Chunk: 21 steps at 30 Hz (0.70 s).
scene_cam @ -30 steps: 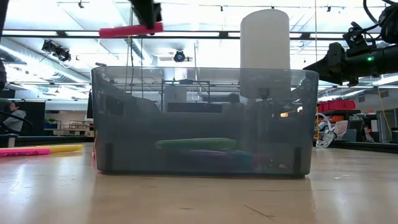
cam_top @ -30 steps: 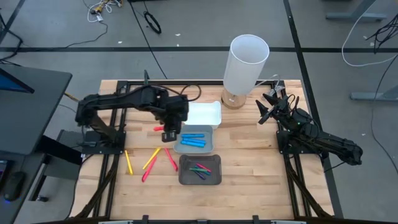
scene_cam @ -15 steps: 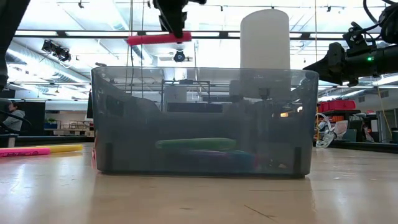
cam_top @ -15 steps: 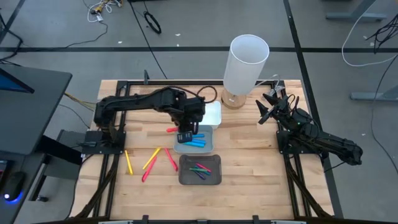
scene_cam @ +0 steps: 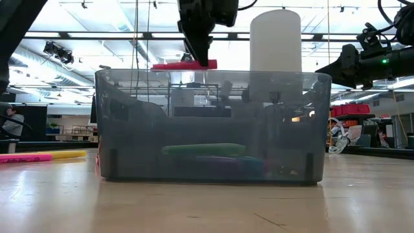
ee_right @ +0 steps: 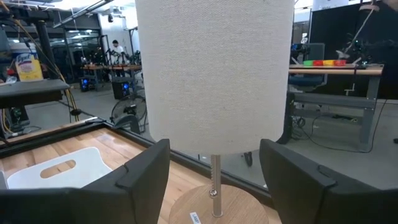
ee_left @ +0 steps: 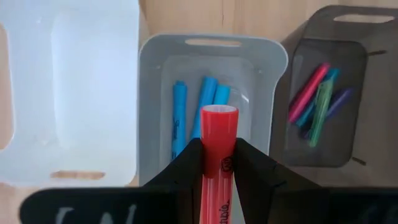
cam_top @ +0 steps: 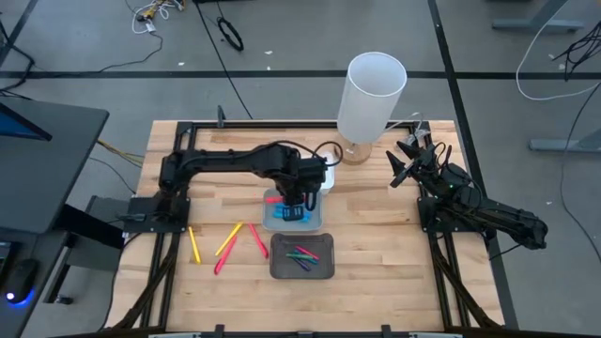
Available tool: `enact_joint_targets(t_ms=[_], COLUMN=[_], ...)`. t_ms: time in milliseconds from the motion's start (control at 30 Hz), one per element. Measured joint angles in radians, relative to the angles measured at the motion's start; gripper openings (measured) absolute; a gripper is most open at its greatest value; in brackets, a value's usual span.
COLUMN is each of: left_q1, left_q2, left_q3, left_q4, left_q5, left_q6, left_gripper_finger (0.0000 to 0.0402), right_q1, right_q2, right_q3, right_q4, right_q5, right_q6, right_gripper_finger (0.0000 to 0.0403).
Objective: Pick & Place Markers
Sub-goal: Put the pink highlighter pen into the gray bin
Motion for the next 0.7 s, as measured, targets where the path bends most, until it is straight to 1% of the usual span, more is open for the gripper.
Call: enact_joint_targets(t_ms=[200,700], left_q1=[0.000,0.000], left_q2=[0.049,0.151], left_q3=[-0.025,-0.027], left_q4=[0.046,0.137], left_q5=[0.000,-0.026], left_q6=[0.000,0.002], left_gripper_finger=[0.0073,0.0073], right_q1=[0.000,0.000], right_q2=[0.000,0.000], right_q3=[0.000,0.000], right_q4=[0.000,0.000], right_q5=[0.000,0.000], right_q6=[0.000,0.000], right_gripper_finger=[0.0251,0.0251])
